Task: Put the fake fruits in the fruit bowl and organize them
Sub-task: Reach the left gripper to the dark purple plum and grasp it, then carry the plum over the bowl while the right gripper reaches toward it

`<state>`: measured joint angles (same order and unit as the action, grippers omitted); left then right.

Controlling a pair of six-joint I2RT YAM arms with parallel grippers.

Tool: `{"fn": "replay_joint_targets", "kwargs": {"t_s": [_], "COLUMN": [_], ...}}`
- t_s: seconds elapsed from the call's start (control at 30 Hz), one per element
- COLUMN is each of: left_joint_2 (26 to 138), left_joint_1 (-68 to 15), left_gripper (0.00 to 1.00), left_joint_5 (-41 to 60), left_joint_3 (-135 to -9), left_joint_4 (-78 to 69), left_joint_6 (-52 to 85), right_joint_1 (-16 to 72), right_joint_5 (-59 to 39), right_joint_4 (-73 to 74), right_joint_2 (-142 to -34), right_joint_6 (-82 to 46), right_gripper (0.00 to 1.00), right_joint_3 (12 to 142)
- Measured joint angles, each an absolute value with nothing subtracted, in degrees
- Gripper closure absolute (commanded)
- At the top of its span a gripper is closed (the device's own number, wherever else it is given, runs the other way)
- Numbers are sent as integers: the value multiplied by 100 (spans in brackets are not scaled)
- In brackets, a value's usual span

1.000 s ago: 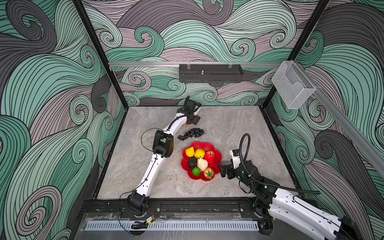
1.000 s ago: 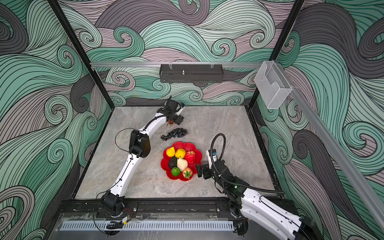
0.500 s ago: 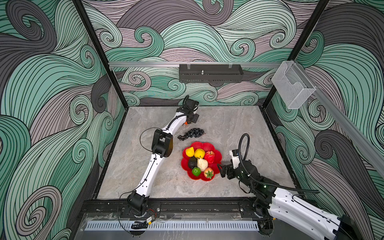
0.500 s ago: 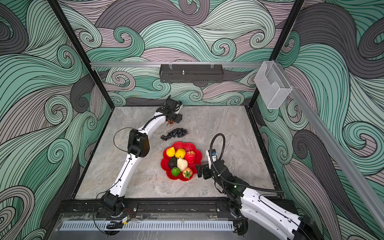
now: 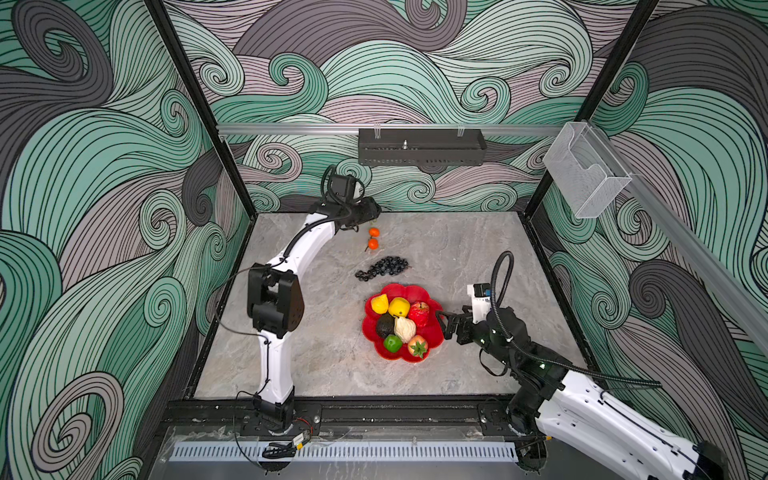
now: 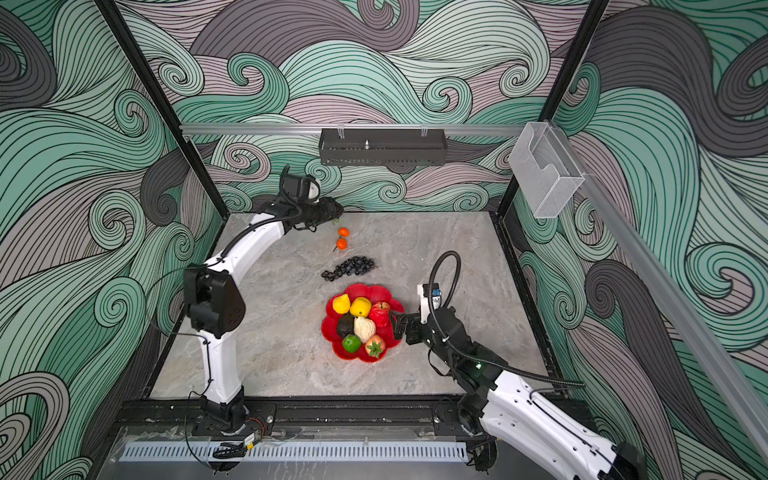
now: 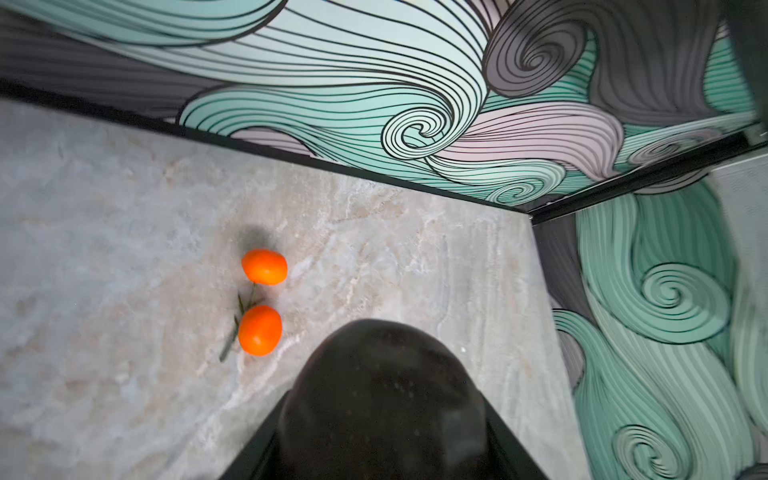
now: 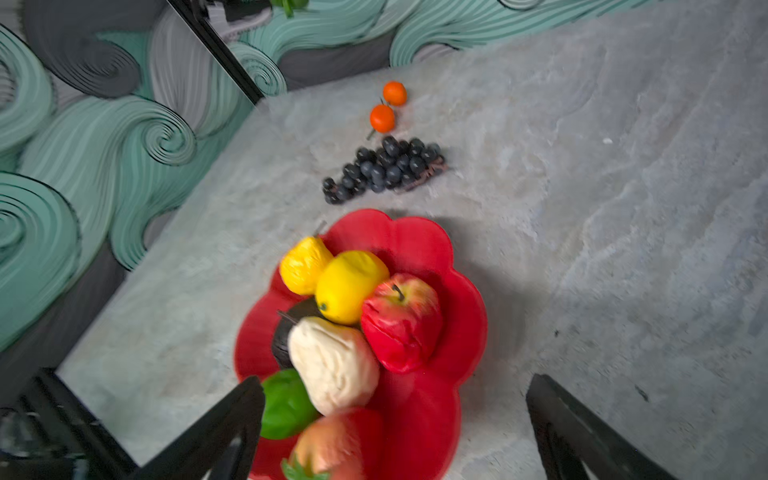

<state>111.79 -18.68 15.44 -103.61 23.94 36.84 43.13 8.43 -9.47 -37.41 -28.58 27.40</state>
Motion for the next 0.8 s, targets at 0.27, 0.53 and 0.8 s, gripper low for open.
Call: {"fn": "replay_joint_targets", "kwargs": {"t_s": [0.27,0.53,0.8], "left_joint_2": [9288,7835,6834], "left_joint_1": [-1981,-2399,-2980], "left_gripper": [60,58,58], "left_joint_5": [2073,1865,1507], "left_joint_3": [-6965,-4952,-3918], "left_joint_4": [631,-366,-880], "left_joint_6": [5857,7520,8569], "right_joint_1": [4316,4818,5570], "right_joint_5": [497,460,556], "right_joint_4": [-276,506,1168], "right_joint_2": [-4458,-5874,-6702], "right_joint_6": [-3398,-3599,-3216], "right_gripper": [13,24,42], "right_joint_3": [2921,3326,3789]}}
